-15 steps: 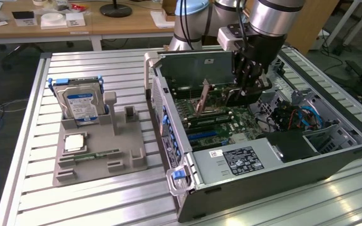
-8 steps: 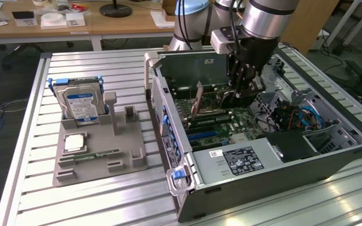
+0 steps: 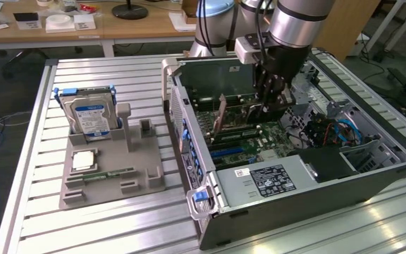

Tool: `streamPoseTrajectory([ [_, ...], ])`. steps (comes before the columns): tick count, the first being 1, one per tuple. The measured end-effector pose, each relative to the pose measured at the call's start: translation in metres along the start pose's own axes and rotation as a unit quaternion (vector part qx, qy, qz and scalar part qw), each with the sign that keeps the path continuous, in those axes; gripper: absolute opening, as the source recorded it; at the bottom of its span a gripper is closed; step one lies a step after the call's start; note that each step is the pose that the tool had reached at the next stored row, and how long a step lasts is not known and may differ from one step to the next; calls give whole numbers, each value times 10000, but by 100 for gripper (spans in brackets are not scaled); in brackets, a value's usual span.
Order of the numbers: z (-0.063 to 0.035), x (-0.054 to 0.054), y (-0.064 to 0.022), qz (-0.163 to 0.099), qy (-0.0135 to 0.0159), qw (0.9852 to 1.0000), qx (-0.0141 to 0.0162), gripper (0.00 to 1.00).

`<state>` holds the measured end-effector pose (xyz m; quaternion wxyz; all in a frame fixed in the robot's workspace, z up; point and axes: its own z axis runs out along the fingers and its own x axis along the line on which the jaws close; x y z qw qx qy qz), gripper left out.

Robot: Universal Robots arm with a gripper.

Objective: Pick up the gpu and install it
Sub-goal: 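Insert the gpu into the slot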

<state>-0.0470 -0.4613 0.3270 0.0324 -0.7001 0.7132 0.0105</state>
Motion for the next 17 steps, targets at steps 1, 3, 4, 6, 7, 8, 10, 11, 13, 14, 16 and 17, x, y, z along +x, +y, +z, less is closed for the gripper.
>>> streamPoseTrajectory([
  [1, 15, 1, 1, 0, 0, 10000, 0, 27],
  [3, 44, 3, 3, 0, 0, 10000, 0, 27],
  [4, 47, 3, 5, 0, 1, 10000, 0, 27],
  [6, 47, 13, 6, 0, 0, 10000, 0, 27],
  [7, 46, 26, 6, 0, -1, 10000, 0, 27],
  [8, 46, 39, 6, 0, -1, 10000, 0, 27],
  [10, 51, 54, 9, 1, -2, 10000, 0, 27],
  [11, 59, 57, 14, 1, -2, 10000, 1, 27],
  [13, 77, 59, 29, 0, -1, 10000, 0, 27],
  [14, 87, 60, 37, 0, -1, 10000, 0, 27],
  [16, 103, 61, 52, 0, -1, 10000, 0, 27],
  [17, 110, 62, 58, 0, -1, 10000, 0, 27],
])
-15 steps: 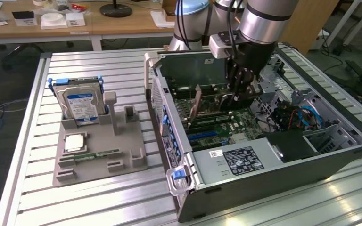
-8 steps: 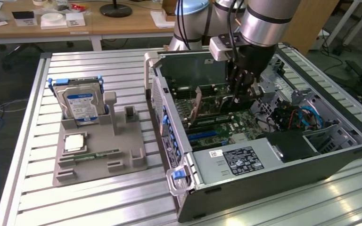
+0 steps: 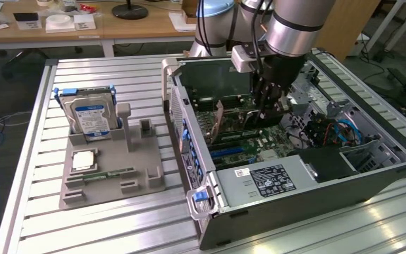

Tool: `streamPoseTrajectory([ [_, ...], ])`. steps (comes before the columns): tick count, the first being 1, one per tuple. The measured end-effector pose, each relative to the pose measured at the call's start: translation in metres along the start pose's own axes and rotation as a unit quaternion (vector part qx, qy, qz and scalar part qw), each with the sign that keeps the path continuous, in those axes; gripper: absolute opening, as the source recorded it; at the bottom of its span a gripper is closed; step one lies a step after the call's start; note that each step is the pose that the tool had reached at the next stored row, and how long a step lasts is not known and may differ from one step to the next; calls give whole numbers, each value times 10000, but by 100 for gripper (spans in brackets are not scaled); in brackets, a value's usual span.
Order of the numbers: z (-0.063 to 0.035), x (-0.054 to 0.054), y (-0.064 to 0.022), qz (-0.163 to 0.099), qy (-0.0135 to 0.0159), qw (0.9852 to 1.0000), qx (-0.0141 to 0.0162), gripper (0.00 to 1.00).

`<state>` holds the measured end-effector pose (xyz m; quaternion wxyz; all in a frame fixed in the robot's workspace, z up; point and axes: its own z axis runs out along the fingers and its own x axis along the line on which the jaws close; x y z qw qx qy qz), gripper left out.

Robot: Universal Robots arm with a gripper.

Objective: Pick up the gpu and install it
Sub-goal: 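Insert the gpu into the slot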

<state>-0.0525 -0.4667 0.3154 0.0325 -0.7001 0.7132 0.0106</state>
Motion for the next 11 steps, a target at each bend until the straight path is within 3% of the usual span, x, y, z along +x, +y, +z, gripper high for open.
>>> streamPoseTrajectory([
  [4, 4, 1, 2, 0, 1, 10000, 0, 27],
  [11, 101, 7, 29, 0, 0, 10000, 0, 27],
])
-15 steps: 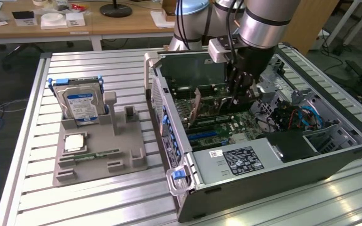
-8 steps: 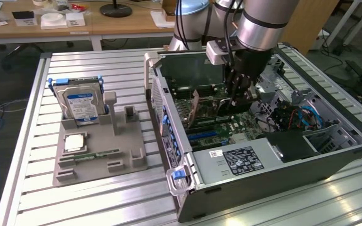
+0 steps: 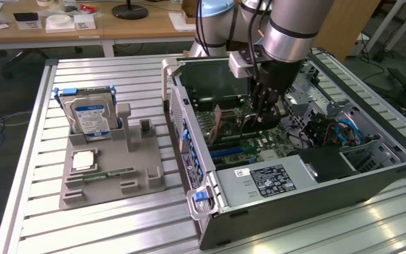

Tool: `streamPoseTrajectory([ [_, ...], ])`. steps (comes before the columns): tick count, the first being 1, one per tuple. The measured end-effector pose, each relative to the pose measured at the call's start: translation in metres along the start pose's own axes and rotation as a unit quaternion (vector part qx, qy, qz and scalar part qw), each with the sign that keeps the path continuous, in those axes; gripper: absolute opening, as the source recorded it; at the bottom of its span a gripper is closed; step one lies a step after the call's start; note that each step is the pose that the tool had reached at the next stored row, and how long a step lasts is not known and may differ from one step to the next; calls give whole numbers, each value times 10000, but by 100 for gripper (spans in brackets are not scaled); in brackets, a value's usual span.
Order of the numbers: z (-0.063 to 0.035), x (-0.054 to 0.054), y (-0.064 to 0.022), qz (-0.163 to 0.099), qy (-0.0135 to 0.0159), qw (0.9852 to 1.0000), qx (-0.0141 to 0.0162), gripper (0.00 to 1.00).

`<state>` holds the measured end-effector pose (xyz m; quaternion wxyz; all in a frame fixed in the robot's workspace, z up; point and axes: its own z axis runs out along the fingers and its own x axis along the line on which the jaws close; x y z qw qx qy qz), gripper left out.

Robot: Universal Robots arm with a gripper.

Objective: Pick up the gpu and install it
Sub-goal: 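Insert the gpu into the slot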

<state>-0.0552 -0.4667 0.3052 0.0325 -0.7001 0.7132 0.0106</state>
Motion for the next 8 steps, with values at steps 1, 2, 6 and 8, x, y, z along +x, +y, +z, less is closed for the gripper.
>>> streamPoseTrajectory([
  [1, 9, 1, 6, 0, 0, 10000, 0, 27],
  [2, 16, 1, 11, 0, 0, 10000, 0, 27],
  [6, 43, 3, 30, 0, 0, 10000, 0, 27],
  [8, 43, 3, 30, -1, 1, 10000, 0, 27],
])
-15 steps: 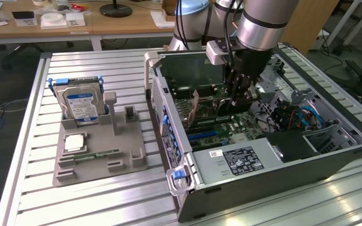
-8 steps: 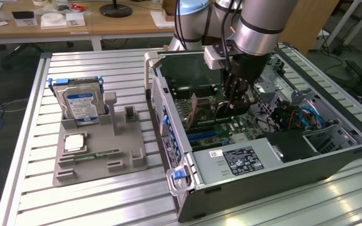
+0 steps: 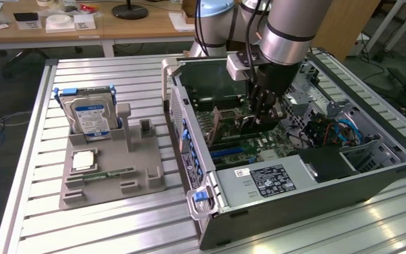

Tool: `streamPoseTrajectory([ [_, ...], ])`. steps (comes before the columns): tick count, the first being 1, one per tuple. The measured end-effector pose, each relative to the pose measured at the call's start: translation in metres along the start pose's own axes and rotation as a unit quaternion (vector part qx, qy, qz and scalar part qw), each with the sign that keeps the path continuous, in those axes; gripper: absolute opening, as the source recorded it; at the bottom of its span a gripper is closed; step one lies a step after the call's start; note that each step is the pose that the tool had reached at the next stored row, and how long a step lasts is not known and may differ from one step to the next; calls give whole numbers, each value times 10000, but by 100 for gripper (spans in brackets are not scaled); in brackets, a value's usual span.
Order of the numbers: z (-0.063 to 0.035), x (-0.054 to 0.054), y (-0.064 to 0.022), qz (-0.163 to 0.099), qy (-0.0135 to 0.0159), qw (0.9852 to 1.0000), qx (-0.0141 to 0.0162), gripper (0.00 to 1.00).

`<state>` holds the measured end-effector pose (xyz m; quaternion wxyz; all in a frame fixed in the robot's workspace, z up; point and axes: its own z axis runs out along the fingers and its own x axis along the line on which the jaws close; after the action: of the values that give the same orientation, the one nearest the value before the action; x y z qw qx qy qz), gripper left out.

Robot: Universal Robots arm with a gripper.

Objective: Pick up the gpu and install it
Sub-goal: 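Insert the gpu into the slot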

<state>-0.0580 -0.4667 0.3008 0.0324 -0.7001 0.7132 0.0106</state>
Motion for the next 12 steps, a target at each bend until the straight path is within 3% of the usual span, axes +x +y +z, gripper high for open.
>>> streamPoseTrajectory([
  [12, 122, 9, 64, 0, 0, 10000, 0, 27],
])
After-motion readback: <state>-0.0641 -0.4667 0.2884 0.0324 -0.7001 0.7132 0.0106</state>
